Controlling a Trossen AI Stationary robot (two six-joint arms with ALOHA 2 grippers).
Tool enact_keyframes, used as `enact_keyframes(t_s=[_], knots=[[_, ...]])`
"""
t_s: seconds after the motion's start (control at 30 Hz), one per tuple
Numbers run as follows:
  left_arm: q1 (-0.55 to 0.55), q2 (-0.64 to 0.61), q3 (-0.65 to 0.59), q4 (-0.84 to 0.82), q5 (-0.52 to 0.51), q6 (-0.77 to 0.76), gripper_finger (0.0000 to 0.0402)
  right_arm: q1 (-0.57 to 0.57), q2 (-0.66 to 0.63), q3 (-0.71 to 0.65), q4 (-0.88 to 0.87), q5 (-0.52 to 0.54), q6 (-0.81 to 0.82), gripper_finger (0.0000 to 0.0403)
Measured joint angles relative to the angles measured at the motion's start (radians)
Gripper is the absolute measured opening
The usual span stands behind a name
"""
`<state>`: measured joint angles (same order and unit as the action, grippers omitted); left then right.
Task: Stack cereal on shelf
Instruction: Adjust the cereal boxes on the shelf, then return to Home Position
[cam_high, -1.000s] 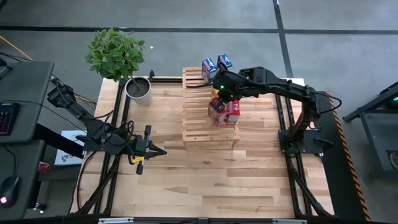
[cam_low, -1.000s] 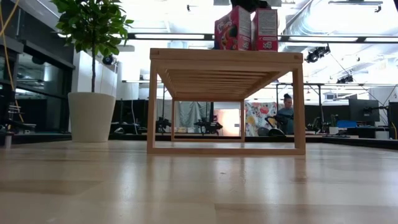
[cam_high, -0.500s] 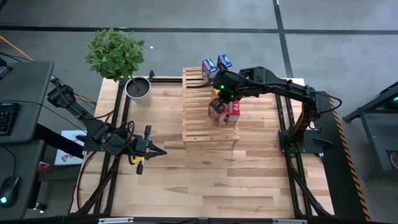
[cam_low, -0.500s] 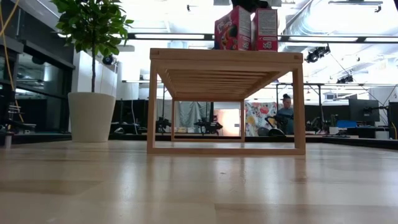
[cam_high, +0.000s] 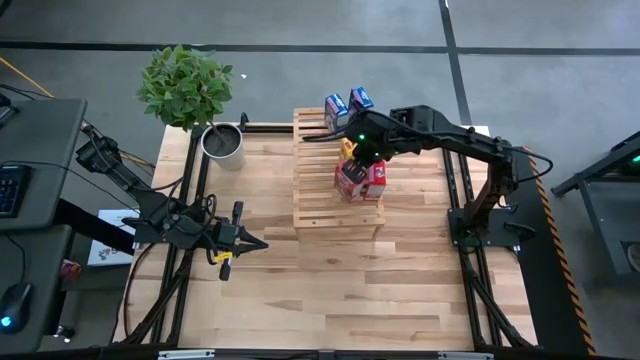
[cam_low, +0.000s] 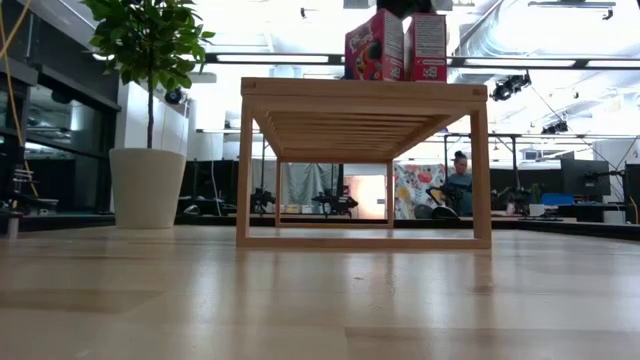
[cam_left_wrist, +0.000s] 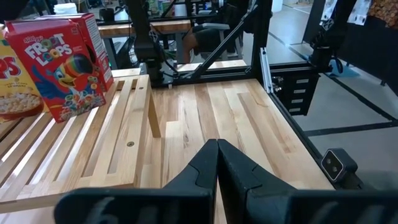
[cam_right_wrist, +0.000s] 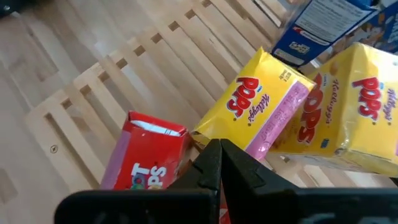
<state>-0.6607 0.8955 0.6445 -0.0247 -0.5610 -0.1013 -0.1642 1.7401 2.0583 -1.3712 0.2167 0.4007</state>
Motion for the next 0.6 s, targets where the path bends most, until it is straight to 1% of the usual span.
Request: enact_keyframes(t_s=[0.23, 0.37, 0.43, 0.53, 0.6], knots=[[0.0, 0.0, 0.0, 0.0, 0.0, 0.006, 0.0, 0.0, -0.031, 0.0, 0.028, 0.007, -0.069, 0.0], [0.0, 0.0, 0.0, 0.0, -0.006, 0.017, 0.0, 0.001, -0.073, 0.0, 0.026, 0.022, -0.073, 0.0], [0.0, 0.0, 0.0, 0.003, -0.032, 0.047, 0.0, 0.001, -0.096, 0.0, 0.017, 0.023, -0.085, 0.0], [0.015, 0.0, 0.0, 0.024, -0.103, 0.111, 0.0, 0.005, -0.129, 0.0, -0.005, 0.046, -0.088, 0.0], [0.054, -0.001, 0.0, 0.038, -0.086, 0.161, 0.0, 0.013, -0.145, 0.0, -0.023, 0.083, -0.089, 0.0]])
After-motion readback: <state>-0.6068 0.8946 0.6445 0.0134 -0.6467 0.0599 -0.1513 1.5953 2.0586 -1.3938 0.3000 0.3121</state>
